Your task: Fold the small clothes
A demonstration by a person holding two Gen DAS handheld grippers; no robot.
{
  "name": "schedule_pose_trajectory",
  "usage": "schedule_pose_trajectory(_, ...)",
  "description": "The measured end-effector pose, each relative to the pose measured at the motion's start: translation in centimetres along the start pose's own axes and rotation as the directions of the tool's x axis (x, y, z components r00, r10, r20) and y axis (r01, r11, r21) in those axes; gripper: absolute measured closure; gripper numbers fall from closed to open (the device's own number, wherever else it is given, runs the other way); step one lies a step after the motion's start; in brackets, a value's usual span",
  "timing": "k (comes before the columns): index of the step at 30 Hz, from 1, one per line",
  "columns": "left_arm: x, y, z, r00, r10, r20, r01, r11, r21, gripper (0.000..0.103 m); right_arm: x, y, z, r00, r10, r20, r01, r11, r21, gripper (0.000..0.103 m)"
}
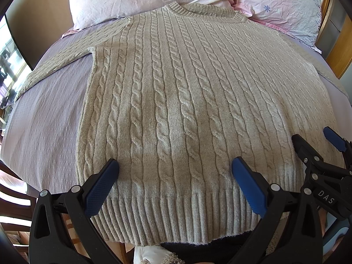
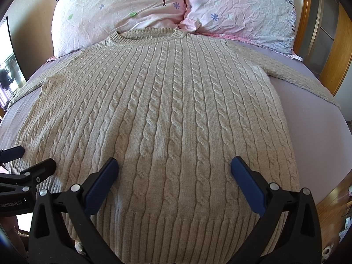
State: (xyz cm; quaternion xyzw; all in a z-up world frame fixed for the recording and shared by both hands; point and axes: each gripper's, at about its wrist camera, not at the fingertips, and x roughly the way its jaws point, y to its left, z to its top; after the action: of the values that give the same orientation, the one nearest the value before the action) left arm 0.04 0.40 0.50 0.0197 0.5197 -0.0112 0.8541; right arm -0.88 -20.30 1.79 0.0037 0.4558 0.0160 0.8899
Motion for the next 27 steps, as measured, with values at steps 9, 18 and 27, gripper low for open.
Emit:
schedule_pose_trajectory(9, -0.2, -0.1, -0.2, 1.000, 0.003, 0.005, -0.003, 1.000, 0.000, 0.001, -0.1, 0.7, 0.6, 0.999, 0.012, 0.030, -0.012, 1.000, -0.017, 0.002)
schedule_pose_trajectory(18, -0.7, -0.2, -0.5, 0.999, -0.008, 0.043, 0.007, 1.000, 0.025, 0.001, -2.0, -6.5, 3.0, 0.985, 0.060, 0.159, -0.067, 0.997, 0.039, 0.002)
schedule_pose_trajectory(27, -2.3, 7.6, 2.4, 0.877, -0.279, 0.391, 0.369, 0.912, -0.178, 0.001, 1.2, -38.7, 6.8, 0.981, -0.074, 0.179, -0.111, 0.542, 0.833, 0.051)
